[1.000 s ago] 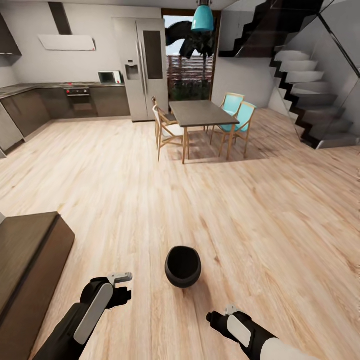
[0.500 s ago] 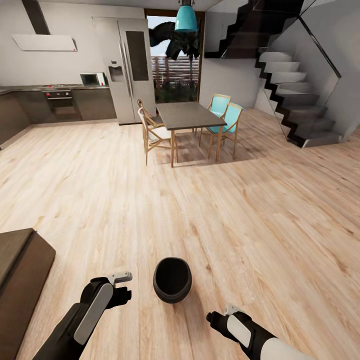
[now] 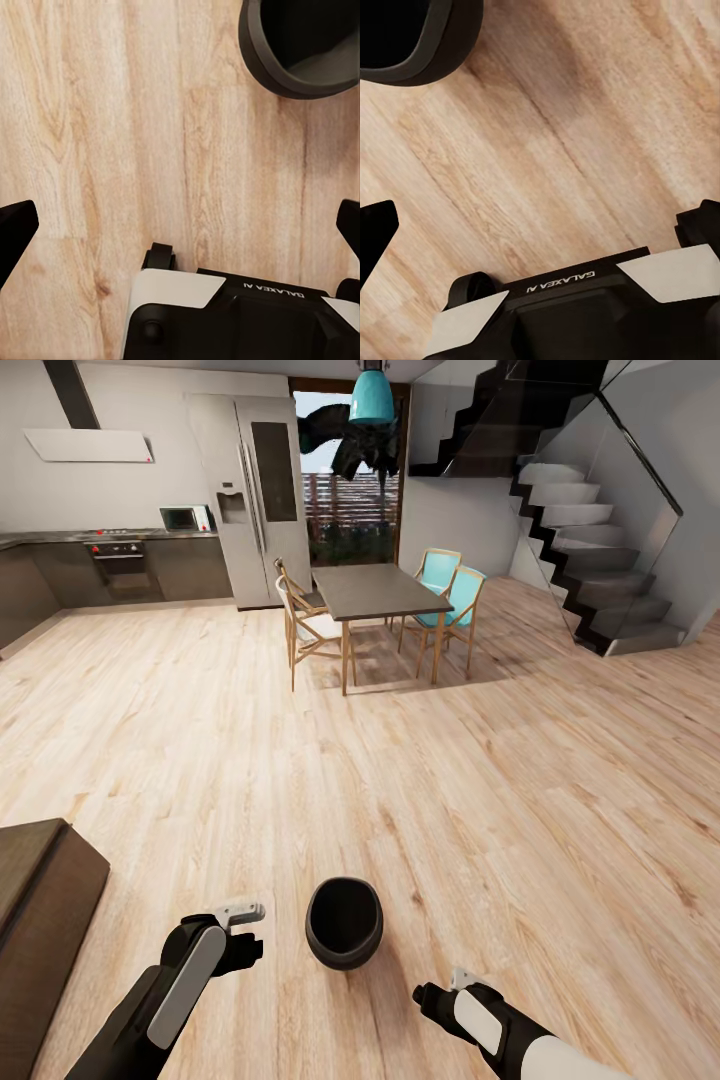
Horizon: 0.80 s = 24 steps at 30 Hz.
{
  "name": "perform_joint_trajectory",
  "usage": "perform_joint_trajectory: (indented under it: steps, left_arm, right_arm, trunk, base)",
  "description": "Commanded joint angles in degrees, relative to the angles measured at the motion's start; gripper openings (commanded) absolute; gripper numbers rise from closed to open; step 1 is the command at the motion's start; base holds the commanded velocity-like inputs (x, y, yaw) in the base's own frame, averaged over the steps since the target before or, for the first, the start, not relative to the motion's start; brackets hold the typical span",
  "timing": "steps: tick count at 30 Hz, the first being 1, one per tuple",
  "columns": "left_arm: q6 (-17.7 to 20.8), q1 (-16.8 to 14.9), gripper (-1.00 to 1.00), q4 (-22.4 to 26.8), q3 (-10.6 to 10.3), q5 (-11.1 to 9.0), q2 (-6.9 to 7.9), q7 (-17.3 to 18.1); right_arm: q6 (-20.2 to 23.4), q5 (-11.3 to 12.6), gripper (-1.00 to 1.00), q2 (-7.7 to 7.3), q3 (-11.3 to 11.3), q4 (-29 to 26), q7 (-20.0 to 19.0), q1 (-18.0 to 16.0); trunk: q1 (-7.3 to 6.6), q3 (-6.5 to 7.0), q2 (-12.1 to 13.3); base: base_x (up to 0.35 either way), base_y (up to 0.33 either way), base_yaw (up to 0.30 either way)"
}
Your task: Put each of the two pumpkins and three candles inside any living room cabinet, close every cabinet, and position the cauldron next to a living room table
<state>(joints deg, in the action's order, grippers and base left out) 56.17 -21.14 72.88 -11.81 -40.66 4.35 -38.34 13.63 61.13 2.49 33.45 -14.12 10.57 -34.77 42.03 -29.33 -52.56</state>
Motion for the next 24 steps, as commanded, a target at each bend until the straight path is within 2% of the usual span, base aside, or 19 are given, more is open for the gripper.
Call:
perform_joint_trajectory:
  steps: [1,24]
  left_arm:
    - [0.08,-0.05,1.0,0.06,-0.18,-0.56,0.05,-0.6]
    - [0.08,-0.05,1.0,-0.27,-0.19,-0.83,0.13,-0.48]
  right_arm:
    - [0.17,0.39,1.0,-0.03,0.39,-0.12,0.42,-0.03]
    - [0.17,0.39,1.0,-0.03,0.39,-0.12,0.42,-0.03]
  trunk:
    - [0.01,-0.06,-0.04]
    - [0.01,-0.06,-0.04]
  base:
    - [0.078,0.0,0.0]
    - [0.148,0.002,0.0]
